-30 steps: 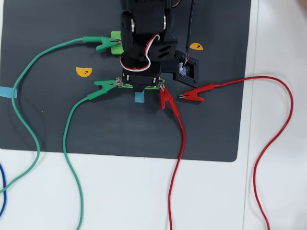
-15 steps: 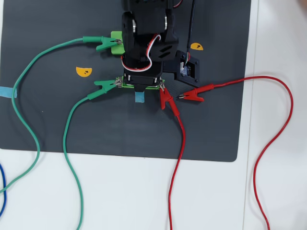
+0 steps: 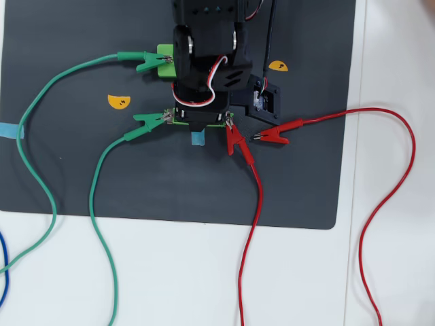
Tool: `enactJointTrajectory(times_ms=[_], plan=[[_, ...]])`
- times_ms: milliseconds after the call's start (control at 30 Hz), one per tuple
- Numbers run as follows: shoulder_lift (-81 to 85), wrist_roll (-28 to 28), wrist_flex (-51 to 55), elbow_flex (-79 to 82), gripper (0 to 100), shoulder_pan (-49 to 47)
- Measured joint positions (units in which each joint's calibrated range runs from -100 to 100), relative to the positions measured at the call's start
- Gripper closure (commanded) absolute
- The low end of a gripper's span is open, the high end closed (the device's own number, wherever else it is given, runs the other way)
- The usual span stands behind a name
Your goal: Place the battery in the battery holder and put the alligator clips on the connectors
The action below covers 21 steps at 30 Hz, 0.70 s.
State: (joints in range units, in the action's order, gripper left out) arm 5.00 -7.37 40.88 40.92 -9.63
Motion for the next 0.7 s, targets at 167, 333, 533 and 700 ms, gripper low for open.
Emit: enactJointTrajectory(times_ms=[167, 333, 533, 700], plan=[[-0.08, 0.10, 0.00, -0.36, 99, 0.00], [-0.08, 0.31, 0.00, -0.44, 99, 0.00], [-0.17, 1.14, 0.00, -0.44, 81, 0.00], [-0.17, 1.50, 0.00, -0.44, 80, 0.00]])
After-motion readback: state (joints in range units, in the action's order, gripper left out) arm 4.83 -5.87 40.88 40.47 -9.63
